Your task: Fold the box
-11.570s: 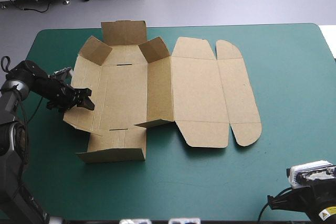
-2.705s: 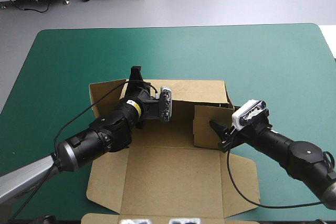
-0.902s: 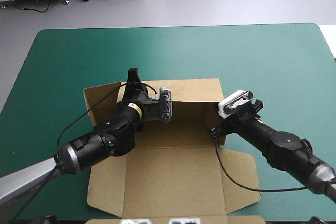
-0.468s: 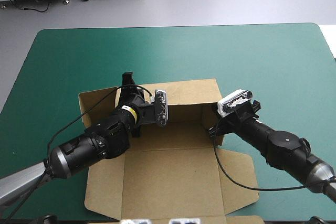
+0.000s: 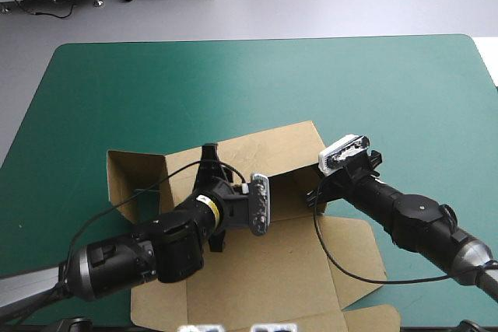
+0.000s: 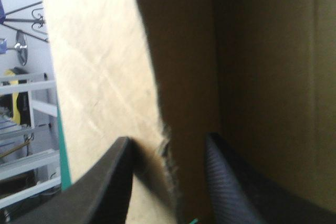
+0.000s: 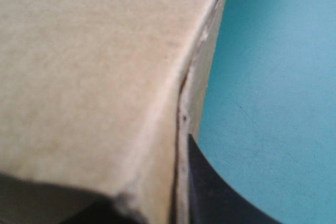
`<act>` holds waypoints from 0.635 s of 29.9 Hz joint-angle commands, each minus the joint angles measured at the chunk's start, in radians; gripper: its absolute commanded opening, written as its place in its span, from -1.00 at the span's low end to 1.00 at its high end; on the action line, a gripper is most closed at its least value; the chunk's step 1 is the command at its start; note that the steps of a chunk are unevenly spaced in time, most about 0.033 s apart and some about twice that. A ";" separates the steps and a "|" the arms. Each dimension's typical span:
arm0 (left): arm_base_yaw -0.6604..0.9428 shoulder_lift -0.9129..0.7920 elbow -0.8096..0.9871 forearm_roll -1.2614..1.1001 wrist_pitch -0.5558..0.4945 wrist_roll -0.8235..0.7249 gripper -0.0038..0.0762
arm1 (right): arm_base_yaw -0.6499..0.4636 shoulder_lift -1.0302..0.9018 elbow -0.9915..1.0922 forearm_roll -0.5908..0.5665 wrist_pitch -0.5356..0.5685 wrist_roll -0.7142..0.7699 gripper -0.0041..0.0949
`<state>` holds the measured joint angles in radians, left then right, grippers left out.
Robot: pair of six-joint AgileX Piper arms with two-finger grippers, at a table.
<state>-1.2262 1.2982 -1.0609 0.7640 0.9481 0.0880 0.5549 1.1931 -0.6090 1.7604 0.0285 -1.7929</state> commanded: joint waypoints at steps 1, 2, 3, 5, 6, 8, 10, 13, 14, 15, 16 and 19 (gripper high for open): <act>-0.096 -0.032 -0.051 -0.077 0.020 -0.029 -0.13 | 0.019 -0.008 -0.023 0.058 0.128 -0.008 -0.97; -0.116 -0.036 -0.058 -0.104 0.028 -0.029 -0.13 | 0.019 -0.008 -0.023 0.058 0.128 -0.008 -0.97; -0.130 -0.036 -0.064 -0.125 0.035 -0.029 -0.13 | 0.019 -0.008 -0.023 0.058 0.128 -0.008 -0.97; -0.153 -0.036 -0.093 -0.164 0.067 -0.029 -0.13 | 0.019 -0.008 -0.023 0.058 0.126 -0.008 -0.97; -0.157 -0.036 -0.108 -0.185 0.090 -0.029 -0.13 | 0.019 -0.008 -0.023 0.058 0.126 -0.008 -0.97; -0.160 -0.036 -0.161 -0.251 0.153 -0.026 -0.13 | 0.019 -0.008 -0.023 0.058 0.122 -0.008 -0.97; -0.160 -0.036 -0.220 -0.284 0.219 -0.013 -0.13 | 0.019 -0.008 -0.023 0.058 0.116 -0.008 -0.97; -0.158 -0.055 -0.296 -0.279 0.227 -0.009 -0.13 | 0.019 -0.008 -0.023 0.058 0.110 -0.008 -0.97; -0.155 -0.063 -0.324 -0.282 0.219 -0.009 -0.13 | 0.019 -0.008 -0.023 0.058 0.110 -0.008 -0.97; -0.152 -0.066 -0.349 -0.285 0.214 -0.009 -0.13 | 0.019 -0.008 -0.023 0.058 0.110 -0.008 -0.97; -0.152 -0.066 -0.389 -0.285 0.221 -0.009 -0.13 | 0.019 -0.008 -0.023 0.058 0.110 -0.008 -0.97; -0.152 -0.064 -0.478 -0.285 0.253 -0.009 -0.13 | 0.019 -0.008 -0.023 0.058 0.110 -0.008 -0.97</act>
<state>-1.3797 1.2626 -1.4380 0.4603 1.2081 0.0806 0.5617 1.1975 -0.6130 1.7557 0.0296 -1.7940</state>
